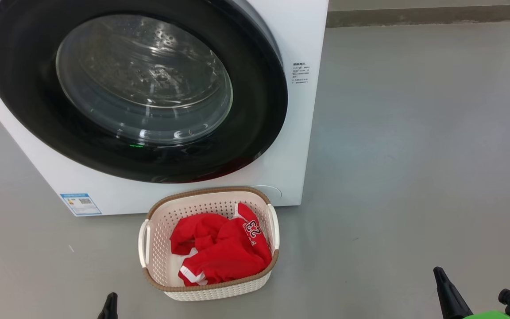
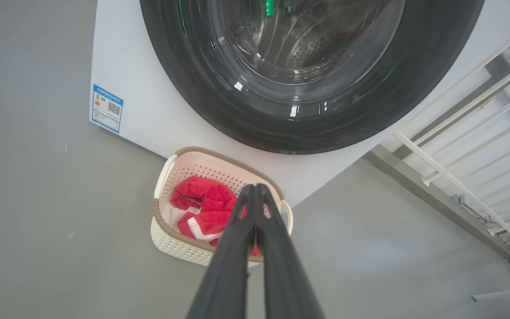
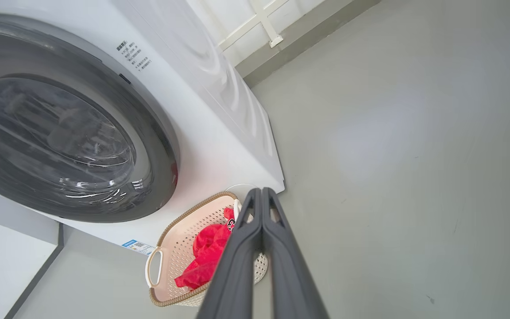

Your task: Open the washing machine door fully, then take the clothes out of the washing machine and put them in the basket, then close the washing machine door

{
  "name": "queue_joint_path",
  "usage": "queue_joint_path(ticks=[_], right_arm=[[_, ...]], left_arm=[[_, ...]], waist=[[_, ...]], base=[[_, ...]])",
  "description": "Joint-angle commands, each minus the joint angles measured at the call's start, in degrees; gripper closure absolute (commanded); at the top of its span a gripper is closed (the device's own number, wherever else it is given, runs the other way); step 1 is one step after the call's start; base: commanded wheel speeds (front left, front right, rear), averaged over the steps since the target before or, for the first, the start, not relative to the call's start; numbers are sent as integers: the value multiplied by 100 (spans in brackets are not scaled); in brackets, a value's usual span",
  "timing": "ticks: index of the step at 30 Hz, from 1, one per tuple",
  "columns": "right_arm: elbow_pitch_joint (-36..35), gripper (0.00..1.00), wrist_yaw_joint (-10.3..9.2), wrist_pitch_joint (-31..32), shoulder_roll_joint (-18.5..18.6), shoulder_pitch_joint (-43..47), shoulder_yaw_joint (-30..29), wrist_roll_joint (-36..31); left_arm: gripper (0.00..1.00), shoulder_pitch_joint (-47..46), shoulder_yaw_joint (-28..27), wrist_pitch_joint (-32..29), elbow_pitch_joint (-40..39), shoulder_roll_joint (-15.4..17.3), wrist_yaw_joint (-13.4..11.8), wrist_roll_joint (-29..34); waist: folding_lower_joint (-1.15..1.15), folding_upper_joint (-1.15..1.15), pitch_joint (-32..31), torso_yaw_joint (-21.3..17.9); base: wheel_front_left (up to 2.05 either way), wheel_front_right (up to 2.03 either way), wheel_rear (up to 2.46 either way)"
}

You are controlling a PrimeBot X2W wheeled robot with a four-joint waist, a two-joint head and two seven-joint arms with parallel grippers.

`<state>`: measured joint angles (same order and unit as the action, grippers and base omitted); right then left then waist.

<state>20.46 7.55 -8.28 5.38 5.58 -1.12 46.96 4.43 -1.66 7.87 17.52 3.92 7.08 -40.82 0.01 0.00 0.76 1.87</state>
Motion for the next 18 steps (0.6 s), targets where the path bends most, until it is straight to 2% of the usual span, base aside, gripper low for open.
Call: queue_joint_path(ticks=[1,18], right_arm=[[-165,100,-2,24,64,-263,-15,115],[-259,100,-3,311,3,-443,-120,983]], left_arm=[[100,-225,-110,-18,-158,37,13,-103],[100,-390,-186,-298,-196,9,18,-1094]], waist=[[-1,0,0,-1],[-1,0,-12,-38]], base=[[0,0,0],[0,0,0]])
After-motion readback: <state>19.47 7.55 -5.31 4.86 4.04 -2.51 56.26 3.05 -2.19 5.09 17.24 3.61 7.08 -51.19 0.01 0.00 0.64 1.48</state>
